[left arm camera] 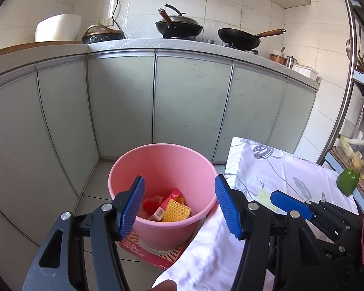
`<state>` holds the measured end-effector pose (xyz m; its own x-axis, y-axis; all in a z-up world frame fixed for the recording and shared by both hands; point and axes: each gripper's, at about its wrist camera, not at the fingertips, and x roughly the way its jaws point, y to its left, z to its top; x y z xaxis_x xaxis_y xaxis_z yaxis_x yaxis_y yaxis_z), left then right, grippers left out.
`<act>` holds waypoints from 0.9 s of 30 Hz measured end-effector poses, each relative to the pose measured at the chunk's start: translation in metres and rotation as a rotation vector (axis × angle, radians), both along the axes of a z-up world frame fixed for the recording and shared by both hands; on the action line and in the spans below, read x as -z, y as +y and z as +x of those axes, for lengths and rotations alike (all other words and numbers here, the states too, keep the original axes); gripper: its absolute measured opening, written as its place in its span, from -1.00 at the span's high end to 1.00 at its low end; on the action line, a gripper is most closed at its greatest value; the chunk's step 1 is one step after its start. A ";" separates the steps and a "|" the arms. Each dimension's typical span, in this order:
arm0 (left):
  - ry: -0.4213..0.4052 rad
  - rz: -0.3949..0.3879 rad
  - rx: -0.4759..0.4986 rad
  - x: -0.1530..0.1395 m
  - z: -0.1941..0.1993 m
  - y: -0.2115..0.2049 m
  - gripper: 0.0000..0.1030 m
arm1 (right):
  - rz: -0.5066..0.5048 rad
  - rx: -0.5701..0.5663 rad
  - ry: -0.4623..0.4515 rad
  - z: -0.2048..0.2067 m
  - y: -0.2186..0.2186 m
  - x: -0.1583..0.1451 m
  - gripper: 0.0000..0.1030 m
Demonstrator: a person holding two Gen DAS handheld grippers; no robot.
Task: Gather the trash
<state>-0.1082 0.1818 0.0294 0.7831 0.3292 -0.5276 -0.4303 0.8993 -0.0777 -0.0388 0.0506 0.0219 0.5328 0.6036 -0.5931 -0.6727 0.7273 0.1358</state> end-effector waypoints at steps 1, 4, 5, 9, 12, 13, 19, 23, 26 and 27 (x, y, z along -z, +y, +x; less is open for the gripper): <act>-0.002 0.002 0.002 -0.001 -0.001 -0.001 -0.15 | 0.002 0.002 -0.001 -0.001 -0.001 -0.001 0.23; -0.005 0.008 0.007 -0.002 -0.002 -0.006 -0.15 | 0.008 0.006 -0.006 -0.004 -0.005 -0.002 0.23; -0.005 0.010 0.009 -0.002 -0.003 -0.006 -0.15 | 0.009 0.007 -0.007 -0.004 -0.007 -0.002 0.23; -0.006 0.018 0.016 -0.003 -0.003 -0.012 -0.15 | 0.015 0.013 -0.008 -0.004 -0.013 -0.003 0.23; -0.005 0.014 0.018 -0.003 -0.003 -0.014 -0.15 | 0.017 0.019 -0.008 -0.005 -0.017 -0.003 0.23; -0.005 0.013 0.020 -0.004 -0.003 -0.015 -0.15 | 0.017 0.021 -0.008 -0.005 -0.018 -0.003 0.23; -0.001 0.026 0.021 -0.004 -0.002 -0.021 -0.14 | 0.016 0.023 -0.006 -0.005 -0.020 -0.002 0.23; 0.000 0.025 0.023 -0.004 -0.002 -0.021 -0.14 | 0.017 0.019 -0.010 -0.007 -0.019 -0.003 0.23; 0.000 0.022 0.017 -0.004 -0.001 -0.021 -0.12 | 0.018 0.019 -0.009 -0.007 -0.020 -0.002 0.23; 0.000 0.024 0.015 -0.004 -0.001 -0.021 -0.10 | 0.019 0.019 -0.008 -0.007 -0.020 -0.002 0.23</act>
<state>-0.1091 0.1610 0.0330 0.7880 0.3297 -0.5200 -0.4166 0.9074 -0.0560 -0.0456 0.0304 0.0239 0.5490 0.6039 -0.5778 -0.6595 0.7377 0.1444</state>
